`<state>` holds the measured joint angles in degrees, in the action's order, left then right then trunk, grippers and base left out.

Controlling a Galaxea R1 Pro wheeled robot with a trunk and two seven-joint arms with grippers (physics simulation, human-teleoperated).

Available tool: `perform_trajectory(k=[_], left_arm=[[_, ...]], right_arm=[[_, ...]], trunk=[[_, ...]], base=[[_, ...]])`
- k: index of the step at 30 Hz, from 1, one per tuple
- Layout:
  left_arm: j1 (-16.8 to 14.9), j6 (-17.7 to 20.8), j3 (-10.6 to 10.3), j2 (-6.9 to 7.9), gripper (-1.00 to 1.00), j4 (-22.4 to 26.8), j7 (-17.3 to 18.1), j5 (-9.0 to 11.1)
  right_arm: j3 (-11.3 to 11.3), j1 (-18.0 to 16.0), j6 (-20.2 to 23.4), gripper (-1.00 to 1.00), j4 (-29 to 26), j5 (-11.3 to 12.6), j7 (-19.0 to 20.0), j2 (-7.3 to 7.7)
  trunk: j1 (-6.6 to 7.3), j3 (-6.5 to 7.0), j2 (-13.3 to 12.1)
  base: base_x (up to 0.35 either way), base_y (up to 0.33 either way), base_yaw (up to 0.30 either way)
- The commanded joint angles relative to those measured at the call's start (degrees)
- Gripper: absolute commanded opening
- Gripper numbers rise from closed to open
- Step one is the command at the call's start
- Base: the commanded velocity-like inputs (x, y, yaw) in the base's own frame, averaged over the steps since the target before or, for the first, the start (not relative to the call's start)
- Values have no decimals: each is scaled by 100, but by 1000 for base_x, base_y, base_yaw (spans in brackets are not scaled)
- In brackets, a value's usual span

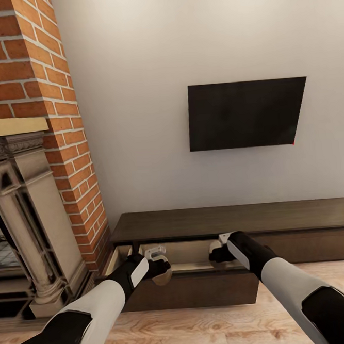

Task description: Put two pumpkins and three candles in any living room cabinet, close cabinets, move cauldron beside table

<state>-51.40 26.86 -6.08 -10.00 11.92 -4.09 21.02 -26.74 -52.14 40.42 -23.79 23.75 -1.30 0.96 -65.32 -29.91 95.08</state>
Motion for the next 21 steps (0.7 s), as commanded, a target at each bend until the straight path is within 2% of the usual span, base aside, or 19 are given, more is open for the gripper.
perform_trajectory(k=[1,11,21], left_arm=[[-2,23,-42,0,-100,6,-41,60],[-1,21,-43,0,-100,4,-32,60],[-3,6,-38,0,-100,3,-30,60]], right_arm=[[-49,-2,-8,-100,-13,30,-1,2],[-90,2,-50,-100,-80,8,-43,-100],[-42,11,-155,-100,-187,41,19,-106]], trunk=[[0,-7,3],[0,-7,3],[0,-7,3]], base=[[0,0,0],[0,0,0],[0,0,0]])
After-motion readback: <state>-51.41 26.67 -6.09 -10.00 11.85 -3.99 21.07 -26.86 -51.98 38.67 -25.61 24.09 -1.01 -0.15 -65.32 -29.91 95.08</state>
